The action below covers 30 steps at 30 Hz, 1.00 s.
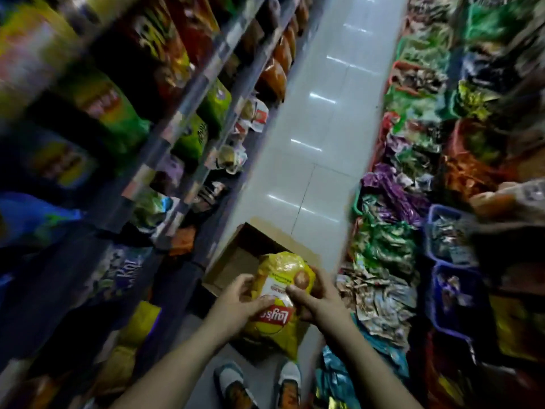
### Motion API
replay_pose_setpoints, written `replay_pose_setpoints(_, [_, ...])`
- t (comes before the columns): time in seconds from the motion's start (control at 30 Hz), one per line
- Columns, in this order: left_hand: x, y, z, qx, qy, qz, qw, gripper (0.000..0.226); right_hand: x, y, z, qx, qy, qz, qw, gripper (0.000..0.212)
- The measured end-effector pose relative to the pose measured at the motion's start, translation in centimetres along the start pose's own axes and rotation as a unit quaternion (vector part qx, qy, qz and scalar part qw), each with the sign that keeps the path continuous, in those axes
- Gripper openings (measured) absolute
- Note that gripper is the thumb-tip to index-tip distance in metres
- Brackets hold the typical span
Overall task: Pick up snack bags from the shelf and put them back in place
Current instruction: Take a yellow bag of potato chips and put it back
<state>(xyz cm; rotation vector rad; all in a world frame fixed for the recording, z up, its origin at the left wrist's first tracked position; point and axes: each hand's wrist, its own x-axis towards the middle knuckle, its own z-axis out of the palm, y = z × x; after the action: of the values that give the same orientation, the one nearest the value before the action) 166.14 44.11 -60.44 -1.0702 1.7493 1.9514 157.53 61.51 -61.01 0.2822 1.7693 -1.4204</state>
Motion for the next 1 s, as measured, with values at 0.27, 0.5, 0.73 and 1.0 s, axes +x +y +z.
replay_pose_setpoints(0.27, [20.1,-16.4,0.0,0.131,0.008,-0.046,0.99,0.043,19.3,17.3,1.7,-0.02,0.03,0.105,0.994,0.071])
replay_pose_setpoints(0.5, [34.8,-28.9,-1.1,0.225,0.028,-0.064,0.972,0.055,33.7,28.2,4.4,-0.076,0.052,0.135,0.987,0.065])
replay_pose_setpoints(0.73, [41.3,-32.2,-2.0,0.243,0.06,-0.052,0.967,0.061,40.9,32.5,5.0,-0.093,0.084,0.179,0.976,0.076])
replay_pose_setpoints(1.0, [30.4,-23.0,-4.7,0.299,0.082,-0.026,0.95,0.054,30.7,20.6,6.1,-0.262,0.049,0.094,0.959,0.048])
